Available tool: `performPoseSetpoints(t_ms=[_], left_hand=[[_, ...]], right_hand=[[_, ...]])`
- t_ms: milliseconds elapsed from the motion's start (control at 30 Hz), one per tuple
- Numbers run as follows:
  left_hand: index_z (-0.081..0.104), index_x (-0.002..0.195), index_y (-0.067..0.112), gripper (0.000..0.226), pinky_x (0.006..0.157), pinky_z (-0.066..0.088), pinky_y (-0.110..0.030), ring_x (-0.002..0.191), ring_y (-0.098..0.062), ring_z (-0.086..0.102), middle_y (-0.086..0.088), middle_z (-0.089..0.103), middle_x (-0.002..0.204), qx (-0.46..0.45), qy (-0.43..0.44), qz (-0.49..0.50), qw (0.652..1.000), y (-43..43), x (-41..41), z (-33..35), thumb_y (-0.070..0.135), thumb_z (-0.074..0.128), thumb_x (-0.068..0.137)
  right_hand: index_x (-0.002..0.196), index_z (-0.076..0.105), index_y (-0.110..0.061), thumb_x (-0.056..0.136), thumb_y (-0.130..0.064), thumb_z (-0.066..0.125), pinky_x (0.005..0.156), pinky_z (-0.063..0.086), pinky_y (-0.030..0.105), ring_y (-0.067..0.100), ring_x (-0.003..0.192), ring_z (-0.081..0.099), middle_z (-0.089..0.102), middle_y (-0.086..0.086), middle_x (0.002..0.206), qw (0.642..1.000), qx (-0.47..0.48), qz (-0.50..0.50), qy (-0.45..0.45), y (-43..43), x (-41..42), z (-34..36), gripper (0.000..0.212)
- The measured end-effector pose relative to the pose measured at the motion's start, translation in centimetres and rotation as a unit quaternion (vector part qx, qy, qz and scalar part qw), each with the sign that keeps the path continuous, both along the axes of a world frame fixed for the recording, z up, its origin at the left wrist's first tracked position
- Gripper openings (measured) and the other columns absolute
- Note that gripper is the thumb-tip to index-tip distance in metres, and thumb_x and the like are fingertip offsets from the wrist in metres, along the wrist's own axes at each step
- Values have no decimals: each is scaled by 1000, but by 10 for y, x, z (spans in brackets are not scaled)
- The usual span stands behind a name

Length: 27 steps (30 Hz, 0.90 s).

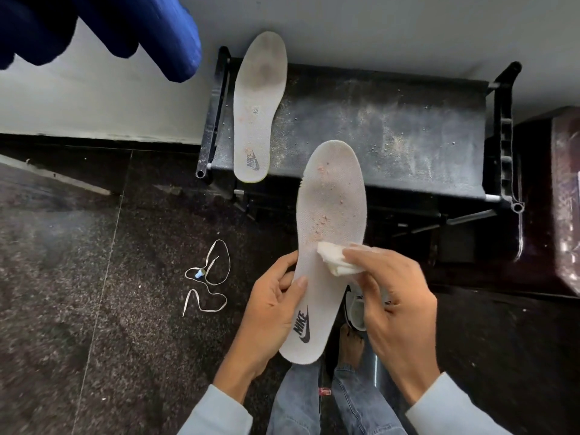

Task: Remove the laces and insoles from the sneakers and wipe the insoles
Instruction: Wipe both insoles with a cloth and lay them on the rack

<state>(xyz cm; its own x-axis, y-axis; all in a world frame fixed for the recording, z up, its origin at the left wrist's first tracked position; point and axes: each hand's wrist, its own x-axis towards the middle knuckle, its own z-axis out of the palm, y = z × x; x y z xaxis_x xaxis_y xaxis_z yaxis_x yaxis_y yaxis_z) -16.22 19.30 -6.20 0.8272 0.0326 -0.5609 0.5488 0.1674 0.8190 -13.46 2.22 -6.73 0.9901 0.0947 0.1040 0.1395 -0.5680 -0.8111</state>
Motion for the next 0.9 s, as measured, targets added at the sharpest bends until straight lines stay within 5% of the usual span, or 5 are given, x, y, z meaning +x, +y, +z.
performPoseSetpoints(t_ms=[267, 533, 633, 767, 900], left_hand=[[63, 125, 21, 39, 86, 57, -27, 103, -18, 72, -5, 76, 110, 38, -6, 6, 999, -6, -7, -1, -5, 47, 100], [59, 126, 26, 37, 80, 59, -25, 96, -17, 75, -1, 79, 105, 31, 31, -6, 999, -7, -16, -5, 2, 47, 101], [61, 125, 26, 38, 81, 58, -25, 98, -19, 74, -3, 78, 106, 23, 33, 0, 999, -8, -16, -5, 1, 48, 101], [63, 125, 19, 34, 82, 56, -22, 101, -18, 74, -5, 78, 107, 15, 18, 9, 1000, -11, -16, -4, 1, 48, 101], [61, 127, 19, 35, 80, 59, -27, 95, -21, 75, -9, 78, 104, -6, 29, -1, 1000, -10, -20, -7, 0, 52, 100]], right_hand=[[113, 80, -10, 97, -8, 58, 73, 53, 34, 27, 104, 50, 76, 5, 121, 926, -193, 250, -208, 0, 21, -7, 27], [119, 76, -6, 92, 7, 67, 80, 53, 36, 38, 95, 54, 74, 14, 114, 961, -217, 24, -170, -29, 116, -8, 31], [122, 75, -5, 103, -8, 57, 88, 44, 28, 34, 96, 54, 74, 14, 114, 958, -173, 98, -205, -22, 79, 14, 26], [117, 78, -9, 106, -1, 37, 80, 56, 34, 25, 100, 49, 75, 11, 113, 911, -206, 274, -230, -11, 24, 8, 43], [114, 79, -10, 92, -5, 56, 75, 59, 39, 27, 98, 49, 74, 13, 109, 925, -224, 238, -196, -16, 61, -21, 33]])
